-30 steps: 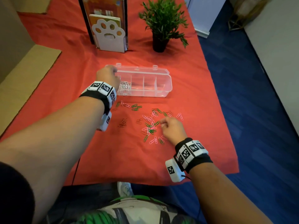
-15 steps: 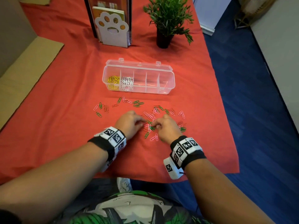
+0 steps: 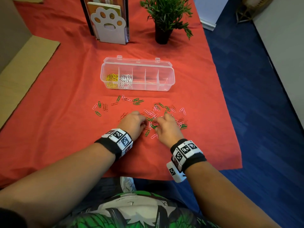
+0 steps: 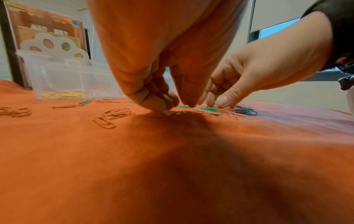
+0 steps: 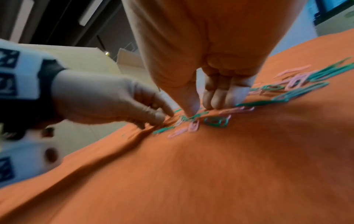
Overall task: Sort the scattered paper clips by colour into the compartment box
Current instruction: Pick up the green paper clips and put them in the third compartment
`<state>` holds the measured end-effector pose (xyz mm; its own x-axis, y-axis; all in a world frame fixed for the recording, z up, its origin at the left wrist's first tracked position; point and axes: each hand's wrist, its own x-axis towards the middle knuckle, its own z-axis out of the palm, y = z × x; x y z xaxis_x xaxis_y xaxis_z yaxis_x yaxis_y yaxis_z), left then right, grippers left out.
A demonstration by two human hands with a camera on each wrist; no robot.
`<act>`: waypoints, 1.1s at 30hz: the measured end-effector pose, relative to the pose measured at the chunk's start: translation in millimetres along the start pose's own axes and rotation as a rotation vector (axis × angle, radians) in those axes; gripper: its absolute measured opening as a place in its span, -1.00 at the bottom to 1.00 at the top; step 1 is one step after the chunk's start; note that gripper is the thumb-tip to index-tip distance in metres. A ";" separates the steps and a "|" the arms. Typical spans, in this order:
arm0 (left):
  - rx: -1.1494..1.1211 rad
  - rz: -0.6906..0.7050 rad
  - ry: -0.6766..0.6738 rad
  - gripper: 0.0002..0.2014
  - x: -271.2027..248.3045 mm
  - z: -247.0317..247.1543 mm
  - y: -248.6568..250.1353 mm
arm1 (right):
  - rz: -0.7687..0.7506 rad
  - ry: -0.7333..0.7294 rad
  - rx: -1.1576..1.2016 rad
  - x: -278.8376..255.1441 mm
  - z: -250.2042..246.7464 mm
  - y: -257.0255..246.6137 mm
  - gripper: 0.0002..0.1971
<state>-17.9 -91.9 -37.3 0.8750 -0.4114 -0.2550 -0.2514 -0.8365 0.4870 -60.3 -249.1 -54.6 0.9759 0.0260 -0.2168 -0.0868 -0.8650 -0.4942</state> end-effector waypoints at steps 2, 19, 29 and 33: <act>0.030 0.017 -0.031 -0.76 0.1 3.1 3.4 | -0.024 -0.011 -0.095 -2.5 4.1 -0.9 -0.74; 0.095 -0.063 -0.041 -0.84 -9.8 11.9 -0.1 | 0.214 -0.127 0.016 -13.1 -11.6 16.0 -0.85; -0.265 -0.140 0.011 -0.91 -4.6 7.1 -0.7 | 0.233 -0.146 0.083 -8.3 -11.3 15.9 -0.88; -0.620 -0.303 -0.093 -0.76 0.0 4.8 5.1 | 0.365 -0.032 0.569 -7.9 -31.0 21.7 -0.81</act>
<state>-21.1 -97.9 -38.9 0.8233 -0.2453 -0.5119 0.3049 -0.5696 0.7633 -63.7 -283.7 -37.5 0.8585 -0.1951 -0.4742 -0.5099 -0.4224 -0.7494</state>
